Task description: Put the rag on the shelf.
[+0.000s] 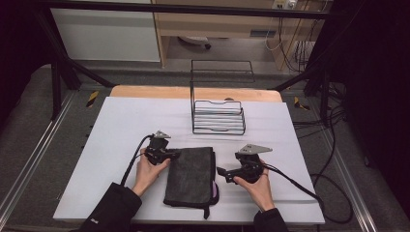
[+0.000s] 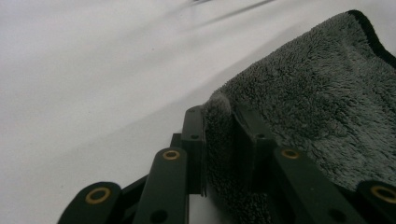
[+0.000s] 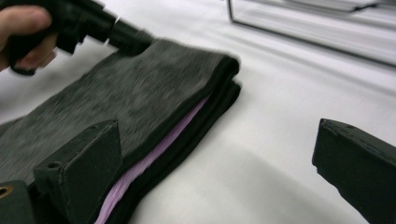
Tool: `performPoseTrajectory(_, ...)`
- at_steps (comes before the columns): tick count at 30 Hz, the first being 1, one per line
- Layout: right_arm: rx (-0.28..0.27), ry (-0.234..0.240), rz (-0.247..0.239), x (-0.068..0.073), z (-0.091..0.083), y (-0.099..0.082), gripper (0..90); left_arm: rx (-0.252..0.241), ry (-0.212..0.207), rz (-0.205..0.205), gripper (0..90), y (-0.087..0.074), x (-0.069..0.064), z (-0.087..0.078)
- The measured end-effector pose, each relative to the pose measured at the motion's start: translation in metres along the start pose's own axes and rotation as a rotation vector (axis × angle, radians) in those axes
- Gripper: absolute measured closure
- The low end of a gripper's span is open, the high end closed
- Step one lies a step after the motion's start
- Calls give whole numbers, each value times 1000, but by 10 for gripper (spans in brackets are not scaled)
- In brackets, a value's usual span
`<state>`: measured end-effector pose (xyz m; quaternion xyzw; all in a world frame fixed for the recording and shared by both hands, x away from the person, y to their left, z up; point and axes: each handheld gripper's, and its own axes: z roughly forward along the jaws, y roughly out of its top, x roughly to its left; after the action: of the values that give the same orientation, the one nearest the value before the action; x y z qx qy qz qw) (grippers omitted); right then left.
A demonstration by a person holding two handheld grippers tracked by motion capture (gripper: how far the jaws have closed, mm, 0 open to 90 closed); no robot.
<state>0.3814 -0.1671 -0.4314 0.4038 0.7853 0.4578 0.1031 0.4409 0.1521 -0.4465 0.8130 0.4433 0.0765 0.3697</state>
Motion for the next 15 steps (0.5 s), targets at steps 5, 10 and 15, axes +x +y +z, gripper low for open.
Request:
performPoseTrajectory(5, -9, -31, 8, -4, 17, 19, 11, -21, 3, -1, 743, -3, 0, 0)
performPoseTrajectory(10, 3, -45, 42, -7, 40, 32, 27, -24, 5, 1, 743, -3, -1, 0)
performPoseTrajectory(15, 43, -31, 58, -9, 62, 35, 134, -29, 7, 9, 743, -4, -1, 0)
